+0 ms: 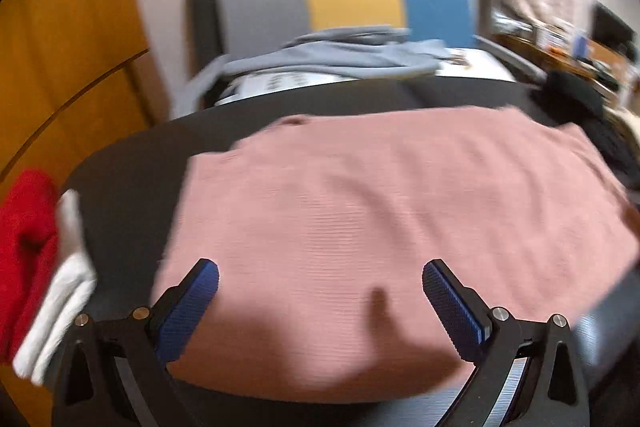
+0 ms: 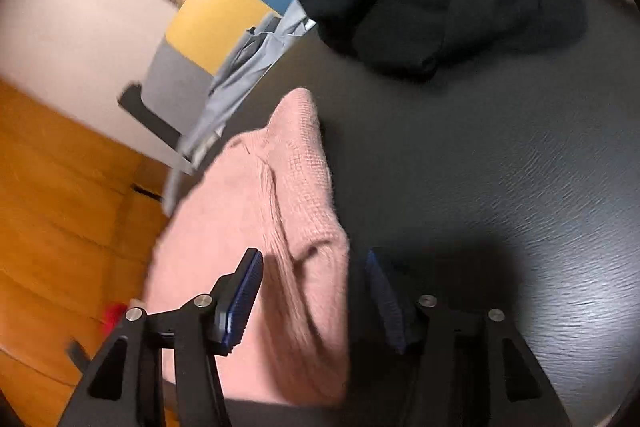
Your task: Fold clothes
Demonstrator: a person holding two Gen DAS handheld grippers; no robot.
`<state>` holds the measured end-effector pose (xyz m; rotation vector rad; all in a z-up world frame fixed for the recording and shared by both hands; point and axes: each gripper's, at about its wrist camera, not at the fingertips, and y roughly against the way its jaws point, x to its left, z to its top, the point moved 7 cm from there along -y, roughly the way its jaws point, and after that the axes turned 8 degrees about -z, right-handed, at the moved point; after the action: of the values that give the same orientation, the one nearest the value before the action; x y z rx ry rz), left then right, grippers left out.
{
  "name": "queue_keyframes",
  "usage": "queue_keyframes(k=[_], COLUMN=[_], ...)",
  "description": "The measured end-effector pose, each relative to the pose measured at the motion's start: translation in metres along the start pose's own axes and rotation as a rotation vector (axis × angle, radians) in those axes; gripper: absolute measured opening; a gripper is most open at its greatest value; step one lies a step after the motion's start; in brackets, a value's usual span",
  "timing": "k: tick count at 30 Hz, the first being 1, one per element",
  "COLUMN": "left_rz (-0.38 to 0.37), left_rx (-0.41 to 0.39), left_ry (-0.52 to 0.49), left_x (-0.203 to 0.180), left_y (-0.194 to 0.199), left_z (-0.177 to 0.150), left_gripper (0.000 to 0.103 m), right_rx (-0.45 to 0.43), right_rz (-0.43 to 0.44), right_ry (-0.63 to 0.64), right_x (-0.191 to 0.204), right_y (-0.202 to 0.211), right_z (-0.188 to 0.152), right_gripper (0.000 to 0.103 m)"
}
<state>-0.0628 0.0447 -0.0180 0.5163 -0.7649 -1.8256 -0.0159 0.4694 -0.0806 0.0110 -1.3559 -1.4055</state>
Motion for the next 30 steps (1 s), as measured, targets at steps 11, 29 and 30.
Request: queue_keyframes(k=[11,29,30], left_rz=[-0.229,-0.209,-0.200], left_rx=[0.050,0.010,0.010], left_ry=[0.040,-0.001,-0.013], left_x=[-0.074,-0.103,-0.104], left_y=[-0.005,-0.010,-0.011], left_z=[-0.012,-0.044,-0.044], left_gripper=[0.103,0.067,0.069], right_rx=[0.095,0.062,0.073], right_rz=[0.054,-0.013,-0.007], right_ry=[0.105,0.049,0.035], right_x=[0.037,0.036,0.037], right_y=[-0.035,-0.049,-0.048], right_z=[0.004,-0.002,-0.002], right_gripper=[0.060,0.023,0.022])
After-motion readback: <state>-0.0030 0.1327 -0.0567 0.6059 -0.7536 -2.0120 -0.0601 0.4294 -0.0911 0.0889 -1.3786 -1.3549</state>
